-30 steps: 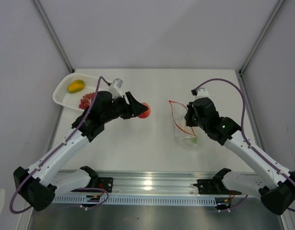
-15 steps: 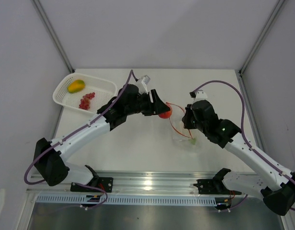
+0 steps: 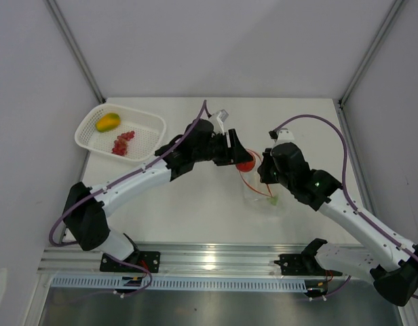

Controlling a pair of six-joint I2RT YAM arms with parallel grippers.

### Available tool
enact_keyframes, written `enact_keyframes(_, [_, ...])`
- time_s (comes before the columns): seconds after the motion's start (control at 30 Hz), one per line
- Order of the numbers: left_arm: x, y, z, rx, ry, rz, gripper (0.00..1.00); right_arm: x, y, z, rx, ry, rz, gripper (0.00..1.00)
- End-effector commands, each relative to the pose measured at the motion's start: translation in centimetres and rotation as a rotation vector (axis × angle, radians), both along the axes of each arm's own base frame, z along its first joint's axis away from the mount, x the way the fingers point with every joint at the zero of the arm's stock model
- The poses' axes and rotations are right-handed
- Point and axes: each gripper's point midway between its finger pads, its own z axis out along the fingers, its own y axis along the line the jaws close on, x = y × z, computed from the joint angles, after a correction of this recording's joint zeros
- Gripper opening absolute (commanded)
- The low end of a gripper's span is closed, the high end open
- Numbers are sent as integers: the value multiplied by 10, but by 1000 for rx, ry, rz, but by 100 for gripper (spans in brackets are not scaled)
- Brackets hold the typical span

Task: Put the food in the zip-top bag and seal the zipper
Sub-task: Place the fake fruit in the zipper food storage bag.

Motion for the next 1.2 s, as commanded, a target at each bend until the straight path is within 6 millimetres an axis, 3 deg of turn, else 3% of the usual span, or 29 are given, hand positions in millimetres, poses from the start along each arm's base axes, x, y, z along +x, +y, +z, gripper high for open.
enact_keyframes(0.0, [-4,-12,10,-19,-2,-24,1,0,2,17,46,-37,-6,0])
enact_keyframes(0.33, [-14,-13,-17,38,26,-31,3,2,1,30,61,-58,-18,0])
enact_keyframes(0.47, [-22,-15,-22,37,31,-53,19,3,0,29,55,-54,-29,0])
enact_keyframes(0.5, [-24,-14,-26,41,37,-54,28,3,0,29,54,-56,-31,0])
enact_keyframes(0.7, [-32,-12,-38,50,56,-77,45,4,0,25,46,-52,-36,0])
enact_keyframes(0.73, [-33,-11,-40,53,57,-81,56,4,0,24,46,-50,-35,0])
enact_keyframes(0.87, [-35,-10,-39,49,40,-87,80,5,0,26,46,-54,-35,0])
enact_keyframes(0.9, [-35,-10,-37,48,31,-90,99,5,0,28,48,-57,-35,0])
enact_keyframes(1.17, [-36,0,-13,42,-62,-88,99,4,-2,31,48,-61,-36,0])
